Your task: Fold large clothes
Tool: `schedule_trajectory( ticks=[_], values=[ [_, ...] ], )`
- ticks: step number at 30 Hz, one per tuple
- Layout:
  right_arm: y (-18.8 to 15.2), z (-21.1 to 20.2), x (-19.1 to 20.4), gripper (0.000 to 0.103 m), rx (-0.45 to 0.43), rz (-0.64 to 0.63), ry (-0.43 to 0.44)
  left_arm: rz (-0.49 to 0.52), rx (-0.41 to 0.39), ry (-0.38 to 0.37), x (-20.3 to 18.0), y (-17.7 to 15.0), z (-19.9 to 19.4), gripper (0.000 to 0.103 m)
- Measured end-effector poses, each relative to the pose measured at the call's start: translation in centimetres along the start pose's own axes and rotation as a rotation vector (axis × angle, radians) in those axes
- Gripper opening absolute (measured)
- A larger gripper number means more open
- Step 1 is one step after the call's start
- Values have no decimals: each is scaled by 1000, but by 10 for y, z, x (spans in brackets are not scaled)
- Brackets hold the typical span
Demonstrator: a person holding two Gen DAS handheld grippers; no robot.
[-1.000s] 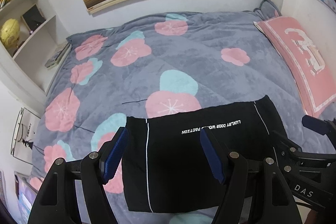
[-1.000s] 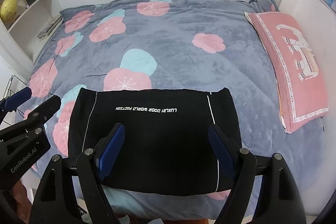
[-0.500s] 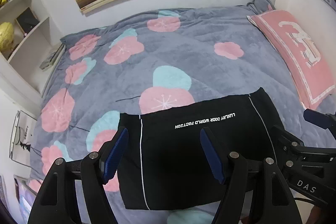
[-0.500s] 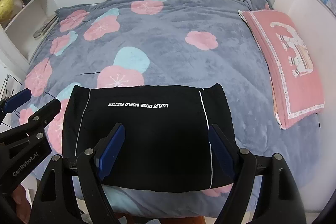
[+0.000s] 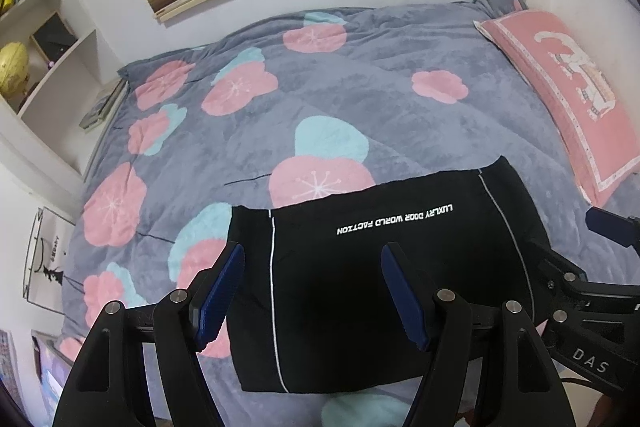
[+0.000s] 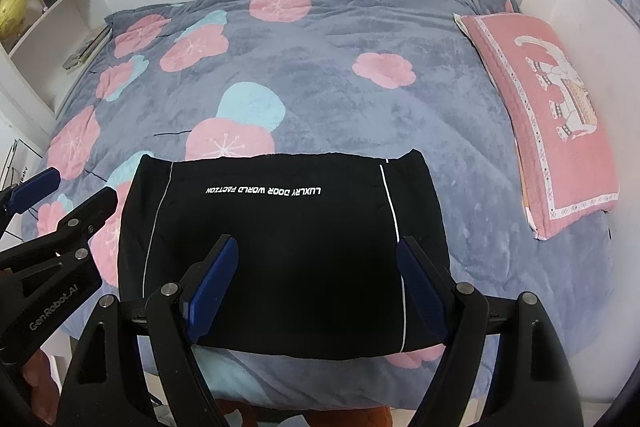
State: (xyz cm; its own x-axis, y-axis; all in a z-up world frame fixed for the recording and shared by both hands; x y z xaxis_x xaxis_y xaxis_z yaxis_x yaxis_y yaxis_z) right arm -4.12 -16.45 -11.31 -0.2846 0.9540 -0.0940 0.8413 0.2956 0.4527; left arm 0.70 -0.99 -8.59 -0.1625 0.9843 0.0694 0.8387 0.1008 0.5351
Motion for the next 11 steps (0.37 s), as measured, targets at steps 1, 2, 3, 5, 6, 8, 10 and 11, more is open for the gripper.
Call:
schedule_trajectory(
  ticks=[1,2,3,5,6,8,10,11],
  values=[
    [-1,0,0,83,1,1,2,0,0,2,0,-2,0,72],
    [-2,0,0,83,2,1,1,-1,2,2,0,-3,0,72],
    [-2,0,0,83,2,0,1,-3,2,2,0,-3,0,72],
    [-4,0,0,83,5,-1,0,4,-17,9,0,-2,-1,72],
    [-4,0,0,83,6,-3,0,8,-34,16,1,-1,-3,72],
    [-5,0,0,83,8,-6,-1,34,-90,46,0,0,-8,72],
    [-7,0,1,83,8,-9,-2,41,-103,61,0,-1,-10,72],
    [-7,0,1,83,8,-8,-2,37,-84,49,0,-2,-8,72]
  ],
)
Point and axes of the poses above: each gripper's, at about its wrist camera, not at the fingertips, and z roughly the way its jaws point, x to its left, y to its top, the point moved 7 cm from there along z, roughly the way its jaws point, and after that the axes turned 14 degrees about -z, right-handed, at the moved point
